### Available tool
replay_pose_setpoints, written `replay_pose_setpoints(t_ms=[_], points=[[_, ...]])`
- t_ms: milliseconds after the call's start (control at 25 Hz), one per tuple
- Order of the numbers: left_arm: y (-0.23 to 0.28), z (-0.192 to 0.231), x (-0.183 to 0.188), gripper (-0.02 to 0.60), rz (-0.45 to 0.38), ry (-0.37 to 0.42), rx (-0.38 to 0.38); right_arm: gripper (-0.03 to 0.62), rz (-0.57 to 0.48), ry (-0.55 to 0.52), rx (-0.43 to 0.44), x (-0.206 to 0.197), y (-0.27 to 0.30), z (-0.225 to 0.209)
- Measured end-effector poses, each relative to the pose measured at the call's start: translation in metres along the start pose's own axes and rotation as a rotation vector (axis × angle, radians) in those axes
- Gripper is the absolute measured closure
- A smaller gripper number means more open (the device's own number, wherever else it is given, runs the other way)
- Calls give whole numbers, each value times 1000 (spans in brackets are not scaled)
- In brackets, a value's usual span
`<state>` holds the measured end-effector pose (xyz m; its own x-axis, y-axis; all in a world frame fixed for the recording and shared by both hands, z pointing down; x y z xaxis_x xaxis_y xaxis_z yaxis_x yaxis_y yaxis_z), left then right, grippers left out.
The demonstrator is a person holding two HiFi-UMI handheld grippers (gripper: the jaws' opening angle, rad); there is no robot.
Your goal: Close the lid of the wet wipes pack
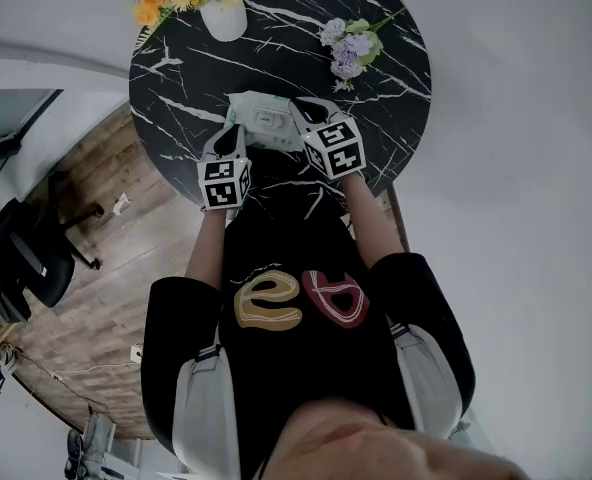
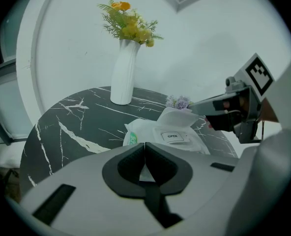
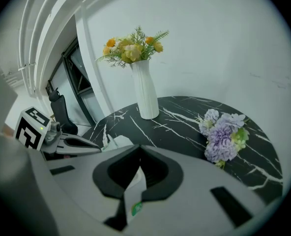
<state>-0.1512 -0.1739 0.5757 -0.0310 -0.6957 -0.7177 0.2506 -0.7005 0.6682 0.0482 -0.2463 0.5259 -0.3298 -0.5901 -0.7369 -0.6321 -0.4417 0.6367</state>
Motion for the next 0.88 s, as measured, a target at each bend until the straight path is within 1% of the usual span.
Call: replay_pose_setpoints(t_ms=[880], points=[[-1,0,-2,563,-14,-19,3,582,19,9,26,-13,0,17]])
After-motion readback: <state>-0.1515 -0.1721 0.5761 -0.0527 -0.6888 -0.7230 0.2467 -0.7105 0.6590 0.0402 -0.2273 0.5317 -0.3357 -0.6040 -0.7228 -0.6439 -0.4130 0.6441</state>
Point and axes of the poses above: the fingertips, and each gripper's own axes: y forward along the fingers, z to its left, x out of its top, the point moved 10 cm from there along -y, backward along the fingers, and after that the axes turned 4 degrees about x, right-handed, at the moved point
